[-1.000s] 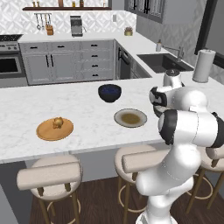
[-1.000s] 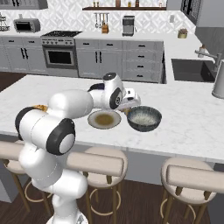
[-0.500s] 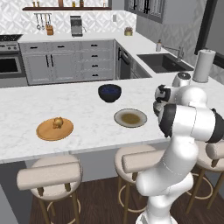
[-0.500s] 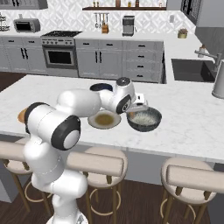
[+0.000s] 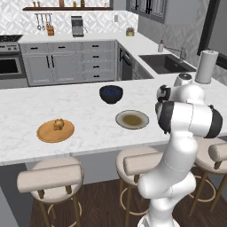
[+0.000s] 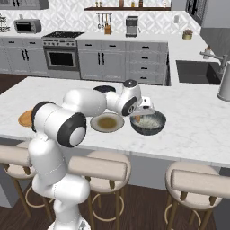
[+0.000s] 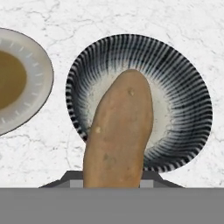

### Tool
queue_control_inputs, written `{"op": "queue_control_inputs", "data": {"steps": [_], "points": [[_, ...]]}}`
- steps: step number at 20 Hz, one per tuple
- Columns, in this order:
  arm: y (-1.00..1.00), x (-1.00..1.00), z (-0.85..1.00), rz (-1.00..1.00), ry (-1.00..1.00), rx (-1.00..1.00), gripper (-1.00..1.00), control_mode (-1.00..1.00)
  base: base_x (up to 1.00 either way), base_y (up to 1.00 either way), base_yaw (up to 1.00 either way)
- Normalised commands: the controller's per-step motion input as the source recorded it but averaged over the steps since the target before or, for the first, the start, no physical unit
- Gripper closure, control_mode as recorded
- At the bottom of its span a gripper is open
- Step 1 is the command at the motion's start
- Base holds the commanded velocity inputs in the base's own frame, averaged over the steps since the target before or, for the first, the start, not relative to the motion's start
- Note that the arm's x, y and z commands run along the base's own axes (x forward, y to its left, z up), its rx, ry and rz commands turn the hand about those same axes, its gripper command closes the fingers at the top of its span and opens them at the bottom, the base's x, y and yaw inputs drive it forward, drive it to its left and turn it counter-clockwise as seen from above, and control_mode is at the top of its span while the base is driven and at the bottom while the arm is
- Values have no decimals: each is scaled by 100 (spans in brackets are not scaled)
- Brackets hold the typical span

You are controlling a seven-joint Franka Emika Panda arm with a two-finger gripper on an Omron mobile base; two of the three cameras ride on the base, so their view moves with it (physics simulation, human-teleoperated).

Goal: Pick the chicken drumstick and sweet potato from their plates and place them in the bowl. Then put the bowl in the fridge.

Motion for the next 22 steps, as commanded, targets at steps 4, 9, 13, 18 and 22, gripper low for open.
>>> {"op": "queue_control_inputs", "data": {"steps": [4,9,13,18,22], "points": [[-21,24,-13,0,1,0,100,-100,0,0,0],[-20,20,-16,0,1,0,100,-100,0,0,0],[-6,14,-19,0,3,0,100,-100,0,0,0],[-5,18,-9,-1,7,0,100,-100,0,0,0],[-4,33,-14,0,8,0,100,-100,0,0,0]]}}
